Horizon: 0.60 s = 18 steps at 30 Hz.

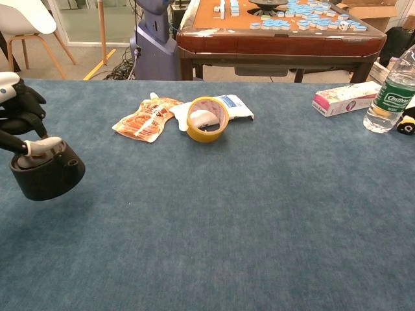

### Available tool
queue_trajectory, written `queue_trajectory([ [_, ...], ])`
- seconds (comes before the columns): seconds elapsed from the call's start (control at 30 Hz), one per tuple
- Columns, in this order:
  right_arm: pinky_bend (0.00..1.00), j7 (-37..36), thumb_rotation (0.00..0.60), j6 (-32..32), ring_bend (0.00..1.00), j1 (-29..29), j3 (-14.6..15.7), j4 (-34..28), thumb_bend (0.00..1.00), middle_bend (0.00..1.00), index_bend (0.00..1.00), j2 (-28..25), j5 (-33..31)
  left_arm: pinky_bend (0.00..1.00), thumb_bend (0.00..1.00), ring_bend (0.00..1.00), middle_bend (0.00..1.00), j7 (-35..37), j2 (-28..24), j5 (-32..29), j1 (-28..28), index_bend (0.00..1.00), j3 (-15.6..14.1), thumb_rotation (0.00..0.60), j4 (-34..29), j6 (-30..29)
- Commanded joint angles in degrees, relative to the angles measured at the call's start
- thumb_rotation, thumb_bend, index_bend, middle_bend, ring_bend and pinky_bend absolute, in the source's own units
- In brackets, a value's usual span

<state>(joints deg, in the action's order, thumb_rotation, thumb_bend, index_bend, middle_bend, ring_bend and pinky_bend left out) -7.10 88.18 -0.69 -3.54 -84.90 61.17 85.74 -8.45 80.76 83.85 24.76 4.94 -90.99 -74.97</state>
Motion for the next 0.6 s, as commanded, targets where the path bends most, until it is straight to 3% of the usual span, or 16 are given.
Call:
queue_trajectory([
  [0.03, 0.28, -0.06, 0.600, -0.05, 0.25, 0.00, 0.03, -0.04, 0.17, 0.36, 0.33, -0.04, 0.01, 0.22, 0.31, 0.93, 1.00, -0.92, 0.03, 0.31, -0.21, 1.00, 0.04, 0.561, 0.37, -0.47],
  [0.3, 0.28, -0.33, 0.600, 0.05, 0.25, -0.06, 0.06, 0.05, 0.17, 0.36, 0.33, -0.08, 0.06, 0.32, 0.31, 0.94, 1.00, -2.07, -0.19, 0.34, -0.53, 1.00, -0.09, 0.597, 0.68, -0.44],
  [0.6, 0.28, -0.58, 0.600, -0.15, 0.25, -0.01, 0.02, 0.32, 0.17, 0.36, 0.33, 0.04, -0.12, 0.33, 0.31, 0.94, 1.00, -2.50, -0.40, 0.12, -0.60, 1.00, 0.06, 0.598, 0.54, -0.03],
])
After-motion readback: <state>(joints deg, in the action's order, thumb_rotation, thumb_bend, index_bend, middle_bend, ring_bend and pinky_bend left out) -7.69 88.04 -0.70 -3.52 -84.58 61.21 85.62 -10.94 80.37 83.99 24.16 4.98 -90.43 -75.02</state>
